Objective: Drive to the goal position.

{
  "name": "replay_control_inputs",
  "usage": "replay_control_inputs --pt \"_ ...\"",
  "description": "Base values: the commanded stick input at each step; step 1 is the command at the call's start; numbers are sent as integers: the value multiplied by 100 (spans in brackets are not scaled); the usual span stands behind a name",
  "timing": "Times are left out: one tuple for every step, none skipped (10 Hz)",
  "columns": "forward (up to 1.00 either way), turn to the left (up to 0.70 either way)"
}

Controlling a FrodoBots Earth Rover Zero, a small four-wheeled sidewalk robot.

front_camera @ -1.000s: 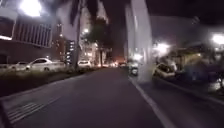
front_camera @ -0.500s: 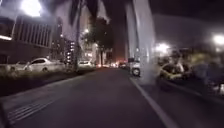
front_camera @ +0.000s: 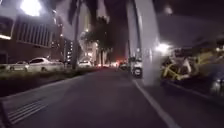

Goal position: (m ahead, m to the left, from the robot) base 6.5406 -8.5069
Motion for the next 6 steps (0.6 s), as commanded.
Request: replay_control_inputs --pt "45 0" --pt "45 0" --pt "45 0" --pt "45 0" --pt "45 0" --pt "45 0"
